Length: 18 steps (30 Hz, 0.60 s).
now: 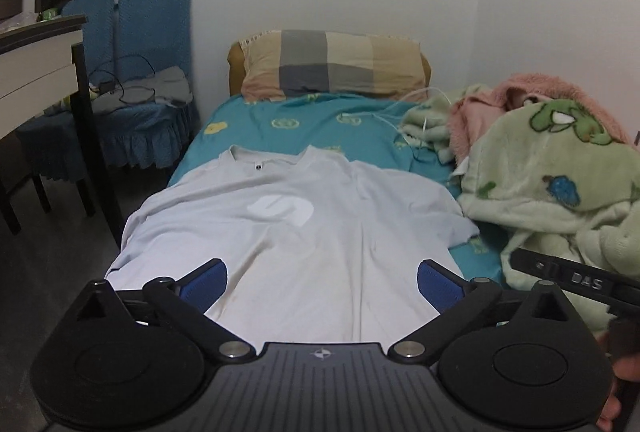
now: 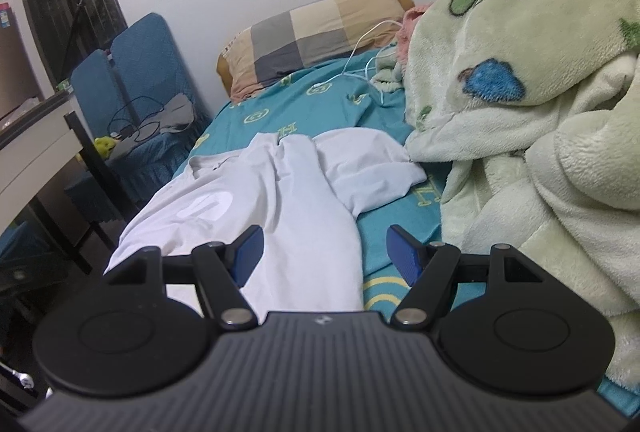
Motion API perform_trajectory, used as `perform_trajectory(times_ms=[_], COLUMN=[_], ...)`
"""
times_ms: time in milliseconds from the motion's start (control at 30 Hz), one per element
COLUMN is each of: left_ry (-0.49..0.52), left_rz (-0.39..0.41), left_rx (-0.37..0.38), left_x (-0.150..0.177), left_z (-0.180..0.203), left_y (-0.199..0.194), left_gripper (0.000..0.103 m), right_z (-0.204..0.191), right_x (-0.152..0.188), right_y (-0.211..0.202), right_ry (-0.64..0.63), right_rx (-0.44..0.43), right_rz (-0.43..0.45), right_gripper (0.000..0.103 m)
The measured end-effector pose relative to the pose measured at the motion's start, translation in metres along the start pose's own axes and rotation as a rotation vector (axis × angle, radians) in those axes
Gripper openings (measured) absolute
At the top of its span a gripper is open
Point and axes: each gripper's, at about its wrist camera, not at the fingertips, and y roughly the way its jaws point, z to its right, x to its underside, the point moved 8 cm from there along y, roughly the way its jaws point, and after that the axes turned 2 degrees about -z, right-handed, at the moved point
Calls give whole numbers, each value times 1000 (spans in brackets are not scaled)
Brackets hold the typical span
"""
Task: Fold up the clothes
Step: 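Reach the right gripper to the sleeve beside the blanket and grasp it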
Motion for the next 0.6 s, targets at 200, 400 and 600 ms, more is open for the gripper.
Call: perform_trajectory(times_ms=[200,400,600], left_ry=[-43,-107,-75], left_rz=[67,52,32], left_rx=[-33,-33,-51], left_x=[18,21,20], left_z=[-22,-36,-31], left_y=[16,8,3], left_gripper=[103,103,103], right_z=[3,6,18], right_x=[-1,1,7], right_y=[0,6,8], right_ry=[-25,7,145], right_rx=[28,18,-45], right_rz=[26,19,-6], right_gripper=[70,70,64])
